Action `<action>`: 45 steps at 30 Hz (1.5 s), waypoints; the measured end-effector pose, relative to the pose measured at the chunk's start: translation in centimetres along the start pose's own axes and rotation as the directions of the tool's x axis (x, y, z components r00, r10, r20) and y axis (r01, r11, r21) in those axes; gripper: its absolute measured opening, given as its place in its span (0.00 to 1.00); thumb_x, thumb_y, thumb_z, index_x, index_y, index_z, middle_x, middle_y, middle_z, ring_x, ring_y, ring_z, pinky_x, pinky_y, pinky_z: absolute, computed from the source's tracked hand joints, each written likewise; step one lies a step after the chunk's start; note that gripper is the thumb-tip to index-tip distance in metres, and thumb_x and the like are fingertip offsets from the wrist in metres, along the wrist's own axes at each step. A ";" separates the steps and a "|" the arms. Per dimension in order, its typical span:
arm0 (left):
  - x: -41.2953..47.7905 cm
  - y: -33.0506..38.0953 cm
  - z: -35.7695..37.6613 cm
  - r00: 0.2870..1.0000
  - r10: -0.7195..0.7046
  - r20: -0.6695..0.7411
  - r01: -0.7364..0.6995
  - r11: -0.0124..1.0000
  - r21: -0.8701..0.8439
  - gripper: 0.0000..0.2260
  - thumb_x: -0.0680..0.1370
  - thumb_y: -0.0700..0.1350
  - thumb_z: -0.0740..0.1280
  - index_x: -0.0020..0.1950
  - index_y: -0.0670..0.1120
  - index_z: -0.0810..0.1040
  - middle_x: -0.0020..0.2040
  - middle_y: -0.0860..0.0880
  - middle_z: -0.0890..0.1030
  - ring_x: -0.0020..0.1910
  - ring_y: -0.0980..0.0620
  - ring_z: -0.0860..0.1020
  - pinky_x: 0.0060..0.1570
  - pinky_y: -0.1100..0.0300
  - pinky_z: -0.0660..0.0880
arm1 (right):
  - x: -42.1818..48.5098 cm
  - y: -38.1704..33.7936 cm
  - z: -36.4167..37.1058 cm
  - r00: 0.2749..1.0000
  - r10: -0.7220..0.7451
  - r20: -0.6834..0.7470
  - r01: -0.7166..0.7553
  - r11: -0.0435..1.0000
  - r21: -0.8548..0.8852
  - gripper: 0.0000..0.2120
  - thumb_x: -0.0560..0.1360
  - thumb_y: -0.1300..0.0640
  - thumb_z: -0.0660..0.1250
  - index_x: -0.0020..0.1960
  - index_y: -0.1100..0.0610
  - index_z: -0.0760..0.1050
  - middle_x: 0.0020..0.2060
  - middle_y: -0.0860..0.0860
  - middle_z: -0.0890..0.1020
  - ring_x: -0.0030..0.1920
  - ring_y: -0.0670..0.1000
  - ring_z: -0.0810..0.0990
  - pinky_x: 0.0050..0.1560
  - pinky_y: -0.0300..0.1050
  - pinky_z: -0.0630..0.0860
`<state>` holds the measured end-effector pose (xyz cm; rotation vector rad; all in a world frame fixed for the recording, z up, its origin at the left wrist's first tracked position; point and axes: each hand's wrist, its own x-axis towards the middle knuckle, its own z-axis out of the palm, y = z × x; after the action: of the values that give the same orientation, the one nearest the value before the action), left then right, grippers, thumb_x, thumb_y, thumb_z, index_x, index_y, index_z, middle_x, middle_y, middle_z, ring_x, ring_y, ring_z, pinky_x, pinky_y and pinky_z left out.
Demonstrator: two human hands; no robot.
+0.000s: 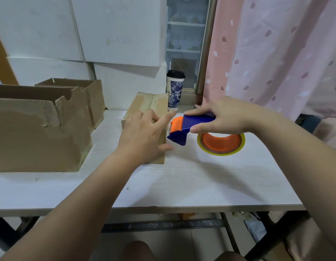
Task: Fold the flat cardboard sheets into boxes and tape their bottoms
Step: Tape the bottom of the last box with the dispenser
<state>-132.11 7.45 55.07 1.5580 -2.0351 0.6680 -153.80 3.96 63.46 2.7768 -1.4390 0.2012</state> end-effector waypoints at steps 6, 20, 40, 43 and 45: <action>-0.5 0.1 1.0 0.987 0.028 -0.161 -0.040 0.997 -0.069 0.29 0.61 0.58 0.77 0.61 0.55 0.78 0.49 0.44 0.77 0.42 0.42 0.74 0.49 0.45 0.68 | 1.9 -1.7 -1.4 0.995 0.015 0.101 -0.010 0.998 -0.054 0.26 0.71 0.31 0.62 0.66 0.37 0.72 0.51 0.42 0.79 0.45 0.45 0.75 0.40 0.36 0.67; -0.7 0.9 0.5 0.986 0.076 0.148 -0.063 0.994 -0.094 0.20 0.57 0.63 0.77 0.46 0.58 0.84 0.61 0.42 0.73 0.57 0.37 0.71 0.59 0.38 0.59 | 1.5 2.3 3.5 0.888 0.044 0.458 -0.271 0.855 0.443 0.24 0.70 0.34 0.67 0.53 0.52 0.82 0.35 0.46 0.77 0.36 0.47 0.70 0.34 0.37 0.66; -0.6 -0.7 0.5 0.969 0.184 0.164 -0.156 0.973 -0.168 0.18 0.68 0.58 0.73 0.25 0.51 0.72 0.68 0.47 0.66 0.64 0.46 0.63 0.61 0.54 0.47 | -0.9 6.5 8.9 0.588 -0.035 0.808 -0.786 0.209 0.581 0.27 0.66 0.31 0.65 0.36 0.57 0.79 0.32 0.50 0.74 0.27 0.44 0.67 0.27 0.35 0.65; -0.7 -0.5 0.3 0.965 0.200 0.172 -0.178 0.975 -0.136 0.19 0.67 0.59 0.73 0.25 0.52 0.67 0.68 0.48 0.65 0.64 0.46 0.62 0.62 0.51 0.48 | -1.1 6.5 8.6 0.614 0.055 0.787 -0.781 0.185 0.597 0.27 0.66 0.32 0.65 0.35 0.58 0.80 0.30 0.51 0.75 0.25 0.45 0.69 0.25 0.36 0.66; -0.7 -0.5 0.3 0.961 0.211 0.179 -0.193 0.975 -0.109 0.18 0.68 0.60 0.71 0.27 0.52 0.68 0.70 0.48 0.63 0.65 0.46 0.62 0.63 0.49 0.49 | -1.1 6.2 8.5 0.631 0.100 0.769 -0.772 0.179 0.610 0.26 0.66 0.34 0.65 0.35 0.58 0.81 0.29 0.50 0.78 0.23 0.45 0.71 0.23 0.35 0.67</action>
<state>-131.46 7.66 54.39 1.4207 -2.3558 0.5070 -158.58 0.73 54.61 3.0482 -3.3864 0.2374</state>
